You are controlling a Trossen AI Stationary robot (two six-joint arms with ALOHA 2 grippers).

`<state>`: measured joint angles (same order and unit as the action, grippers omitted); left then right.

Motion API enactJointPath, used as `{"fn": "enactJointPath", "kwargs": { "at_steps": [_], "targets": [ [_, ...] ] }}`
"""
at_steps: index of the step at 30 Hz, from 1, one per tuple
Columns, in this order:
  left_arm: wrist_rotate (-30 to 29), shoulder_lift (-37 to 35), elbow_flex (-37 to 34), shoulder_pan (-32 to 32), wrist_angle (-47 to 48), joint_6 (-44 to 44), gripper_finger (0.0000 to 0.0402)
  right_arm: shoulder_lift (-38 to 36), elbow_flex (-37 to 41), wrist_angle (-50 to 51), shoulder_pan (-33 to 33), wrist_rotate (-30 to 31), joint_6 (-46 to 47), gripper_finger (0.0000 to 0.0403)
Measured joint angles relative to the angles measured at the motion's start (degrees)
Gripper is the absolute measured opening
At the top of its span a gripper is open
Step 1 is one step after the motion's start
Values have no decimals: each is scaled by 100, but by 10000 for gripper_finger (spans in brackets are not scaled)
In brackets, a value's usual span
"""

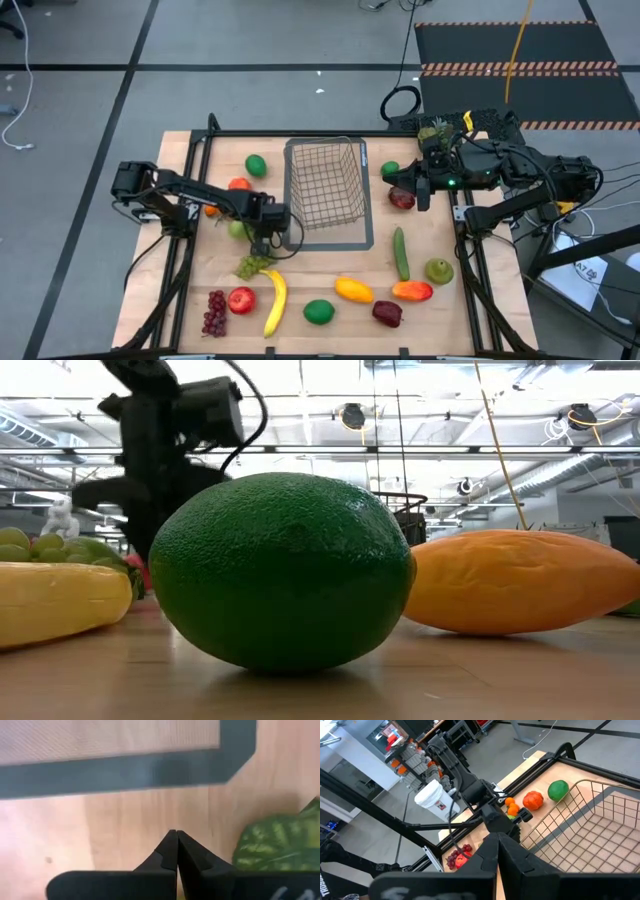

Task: Build produce basket
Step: Put the left green pear into the gold wire basket

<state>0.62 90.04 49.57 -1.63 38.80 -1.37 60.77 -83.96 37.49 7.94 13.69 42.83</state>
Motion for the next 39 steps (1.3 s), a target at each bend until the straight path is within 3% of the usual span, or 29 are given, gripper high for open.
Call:
{"fn": "enactJointPath", "kwargs": {
  "at_steps": [18,27,31,35,39],
  "targets": [
    [27,-7,1930,-603,2615,755,0,0,0,5,0,0,-483,0],
    [-126,-15,3017,-959,3440,1033,0,0,0,68,0,-4,-853,0],
    [38,-16,3116,-977,4031,875,3,0,0,67,0,-16,-907,0],
    [222,-44,2882,-1010,4584,-5,13,0,0,69,0,-23,-907,0],
    [243,-393,2272,-982,4450,-985,32,0,0,71,2,-42,-897,0]
  ]
}}
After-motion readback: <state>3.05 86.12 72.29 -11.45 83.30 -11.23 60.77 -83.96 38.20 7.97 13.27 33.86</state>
